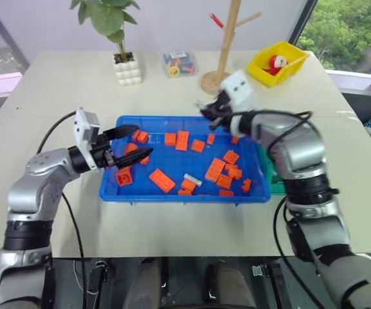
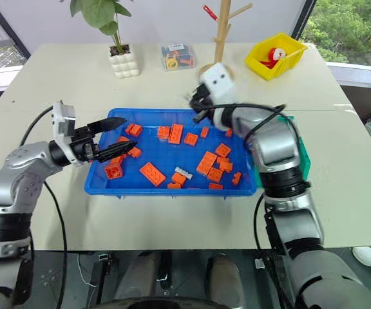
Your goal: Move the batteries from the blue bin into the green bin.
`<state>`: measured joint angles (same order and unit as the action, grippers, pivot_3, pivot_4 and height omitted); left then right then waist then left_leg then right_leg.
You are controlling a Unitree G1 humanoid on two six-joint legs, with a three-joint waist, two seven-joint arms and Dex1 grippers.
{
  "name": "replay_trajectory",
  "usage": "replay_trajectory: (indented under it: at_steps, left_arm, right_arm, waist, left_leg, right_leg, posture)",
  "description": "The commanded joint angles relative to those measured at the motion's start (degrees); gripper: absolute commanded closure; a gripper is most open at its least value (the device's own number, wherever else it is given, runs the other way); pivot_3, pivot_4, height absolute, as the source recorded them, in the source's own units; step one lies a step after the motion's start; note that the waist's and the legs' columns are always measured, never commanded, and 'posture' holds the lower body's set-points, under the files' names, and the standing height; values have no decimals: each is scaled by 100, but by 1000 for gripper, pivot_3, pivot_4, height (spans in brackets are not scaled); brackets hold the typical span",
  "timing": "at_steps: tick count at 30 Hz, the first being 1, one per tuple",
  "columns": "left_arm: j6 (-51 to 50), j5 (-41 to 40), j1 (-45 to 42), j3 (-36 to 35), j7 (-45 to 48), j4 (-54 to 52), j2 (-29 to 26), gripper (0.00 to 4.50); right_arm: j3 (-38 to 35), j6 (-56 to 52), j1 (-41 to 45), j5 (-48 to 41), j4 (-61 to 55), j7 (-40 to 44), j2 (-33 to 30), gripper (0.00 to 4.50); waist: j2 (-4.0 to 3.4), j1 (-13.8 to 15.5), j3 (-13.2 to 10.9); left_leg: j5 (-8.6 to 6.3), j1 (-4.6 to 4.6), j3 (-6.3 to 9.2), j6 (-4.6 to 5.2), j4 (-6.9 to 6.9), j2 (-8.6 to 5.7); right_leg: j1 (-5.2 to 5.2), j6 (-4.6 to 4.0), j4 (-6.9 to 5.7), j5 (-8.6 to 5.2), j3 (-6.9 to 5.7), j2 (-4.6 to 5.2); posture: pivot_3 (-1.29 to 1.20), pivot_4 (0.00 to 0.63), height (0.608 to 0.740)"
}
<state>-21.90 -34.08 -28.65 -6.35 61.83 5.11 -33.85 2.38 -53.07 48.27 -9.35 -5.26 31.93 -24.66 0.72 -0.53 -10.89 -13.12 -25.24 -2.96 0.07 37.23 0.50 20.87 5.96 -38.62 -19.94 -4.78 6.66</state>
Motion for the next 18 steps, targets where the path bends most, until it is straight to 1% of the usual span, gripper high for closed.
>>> replay_trajectory:
  at_steps: [1, 6, 10, 15, 18]
  left_arm:
    - [475, 253, -544, 177, 350, 705, 209, 0]
    - [927, 548, -1219, 415, 747, 1664, 593, 0]
    - [1106, 671, -1526, 501, 1039, 2101, 771, 0]
    - [1140, 739, -1675, 538, 1316, 2213, 850, 0]
    - [1274, 846, -1702, 538, 1371, 2184, 832, 0]
  right_arm:
    - [-460, -440, -179, -101, -710, -169, -333, 4409]
    - [-1121, -1134, -716, -204, -1508, -375, -863, 4409]
    - [-1613, -1604, -1206, -272, -2074, -475, -1214, 4409]
    - [-1886, -2079, -1541, -441, -2587, -551, -1380, 4409]
    - [-1980, -2439, -1739, -575, -2940, -611, -1270, 4409]
  waist:
    - [0, -8, 0]
    - [0, -2, 0]
    - [0, -10, 0]
    - [0, -18, 0]
    - [0, -4, 0]
  left_leg:
    - [0, 0, -3, 0, 1, 0]
    - [0, -3, -5, 1, 1, 0]
    - [0, -3, -5, 1, 1, 0]
    - [1, -2, -6, 1, 0, 2]
    - [1, -2, -5, 1, 3, 1]
  right_leg:
    - [0, 0, 0, 0, 0, 0]
    - [2, 0, 0, 0, 0, 1]
    - [2, 0, 2, 0, 0, 1]
    - [3, 0, 5, 0, 0, 0]
    - [1, 0, 5, 0, 0, 1]
  posture:
    - [0, 150, 739]
    - [0, 150, 739]
    - [0, 150, 739]
    - [0, 150, 739]
    - [0, 150, 739]
